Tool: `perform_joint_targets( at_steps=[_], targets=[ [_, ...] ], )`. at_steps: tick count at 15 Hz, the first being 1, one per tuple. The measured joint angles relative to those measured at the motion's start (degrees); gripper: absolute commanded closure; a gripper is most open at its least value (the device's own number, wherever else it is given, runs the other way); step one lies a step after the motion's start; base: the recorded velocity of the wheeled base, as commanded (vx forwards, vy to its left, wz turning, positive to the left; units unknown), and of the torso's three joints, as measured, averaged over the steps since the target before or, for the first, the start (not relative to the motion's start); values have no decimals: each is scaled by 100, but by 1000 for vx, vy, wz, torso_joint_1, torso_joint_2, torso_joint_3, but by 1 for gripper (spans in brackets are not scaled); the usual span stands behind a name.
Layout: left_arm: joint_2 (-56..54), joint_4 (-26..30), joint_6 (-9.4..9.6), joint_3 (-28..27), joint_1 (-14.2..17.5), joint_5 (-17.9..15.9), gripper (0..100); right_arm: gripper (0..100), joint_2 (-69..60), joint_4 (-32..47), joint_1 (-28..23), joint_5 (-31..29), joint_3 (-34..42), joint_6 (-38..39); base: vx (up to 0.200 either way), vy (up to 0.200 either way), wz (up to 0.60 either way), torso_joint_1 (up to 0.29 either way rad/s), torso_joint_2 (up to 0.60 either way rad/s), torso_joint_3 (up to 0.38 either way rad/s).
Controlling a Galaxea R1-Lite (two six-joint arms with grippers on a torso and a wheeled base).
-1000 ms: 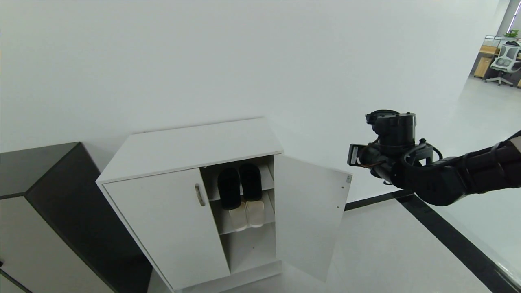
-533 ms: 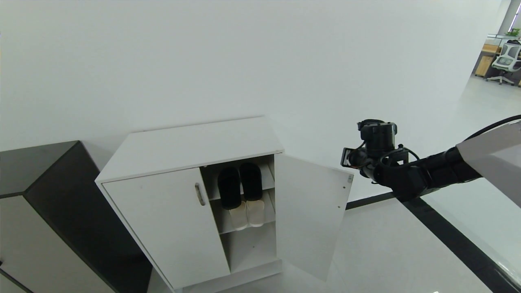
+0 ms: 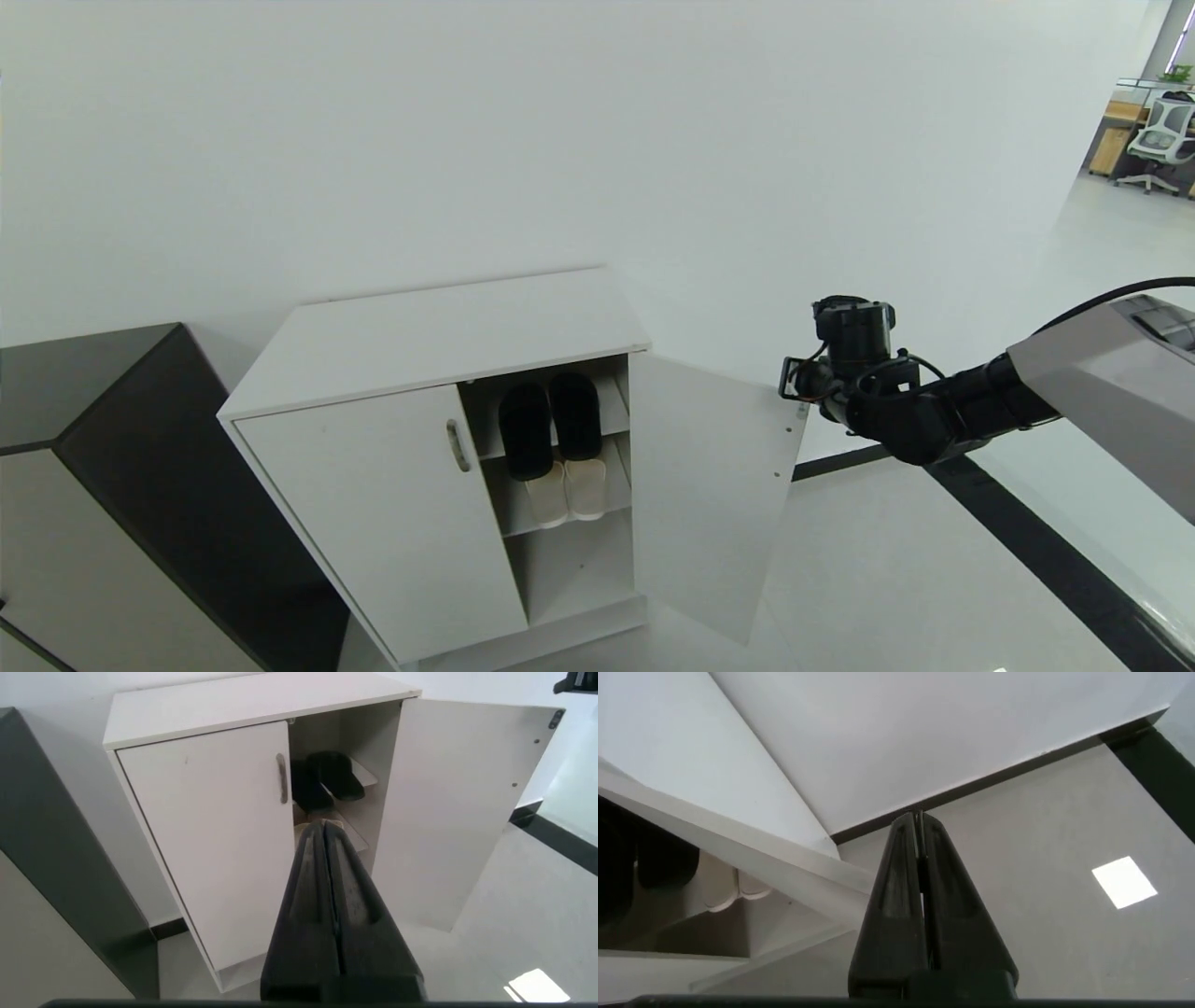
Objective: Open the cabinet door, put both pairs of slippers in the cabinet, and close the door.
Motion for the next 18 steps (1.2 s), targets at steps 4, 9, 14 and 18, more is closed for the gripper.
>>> perform_joint_targets(
  at_steps=[4, 9, 14, 18],
  targets=[
    [0, 0, -2, 0, 0, 0, 100, 100, 94, 2, 5, 0, 2, -2, 0, 0, 0, 0, 0, 0],
    [0, 0, -6, 0, 0, 0, 100, 100, 160, 0, 9, -6, 41, -2, 0, 0, 0, 0, 0, 0],
    [0, 0, -9, 0, 0, 0, 100, 100, 10, -96, 236, -45, 463, 2, 0, 0, 0, 0, 0, 0],
    [0, 0, -11, 0, 0, 0, 100, 100, -486, -435, 896, -55, 1224, -46, 0, 0, 0, 0, 0, 0]
  ],
)
